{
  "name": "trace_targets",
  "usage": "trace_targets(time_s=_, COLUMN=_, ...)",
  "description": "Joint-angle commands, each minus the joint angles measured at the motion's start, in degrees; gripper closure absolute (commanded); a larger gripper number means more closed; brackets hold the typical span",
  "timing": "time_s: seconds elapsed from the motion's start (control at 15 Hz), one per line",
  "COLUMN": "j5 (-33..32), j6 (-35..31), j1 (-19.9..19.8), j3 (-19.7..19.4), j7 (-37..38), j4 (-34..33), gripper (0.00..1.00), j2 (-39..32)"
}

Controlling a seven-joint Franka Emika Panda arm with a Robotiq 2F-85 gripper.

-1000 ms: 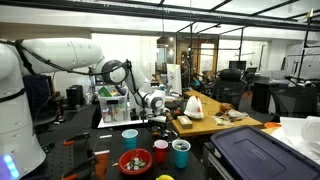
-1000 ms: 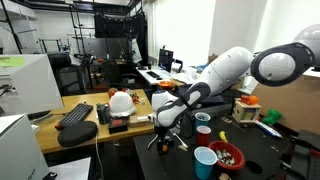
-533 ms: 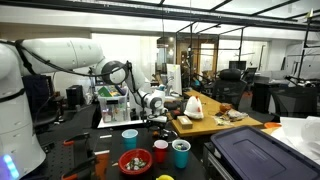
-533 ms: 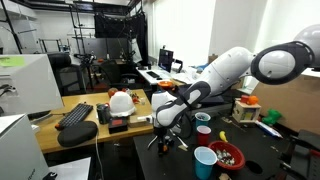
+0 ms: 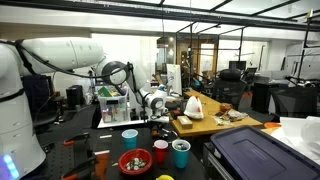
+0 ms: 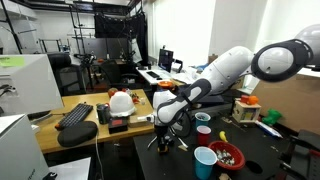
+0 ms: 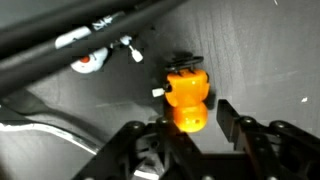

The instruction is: Put all the South Park toys in the green cup

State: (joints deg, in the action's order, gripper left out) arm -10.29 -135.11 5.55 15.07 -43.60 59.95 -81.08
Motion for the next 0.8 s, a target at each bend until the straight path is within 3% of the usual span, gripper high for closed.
trace_targets(time_s=0.0, j5=-0.2, j6=0.4, j1=-1.2, j3=0.6, j7=-2.0, j4=3.5, gripper=0.81, j2=2.2)
trace_targets(time_s=0.13, j5=-0.3, j6=0.2, j1=-1.3, j3=0.4, j7=-2.2, j4=4.0, gripper=0.92, j2=2.7)
trace_targets(time_s=0.4, j5=0.0, j6=0.6, j1=-2.4, j3=0.2, j7=-1.2, j4=7.6, gripper=0.92, j2=6.1)
trace_targets(time_s=0.73, j5=1.1, j6=0.3, j1=-6.2, j3=0.5, j7=0.5, j4=16.9, gripper=0.92, j2=14.7)
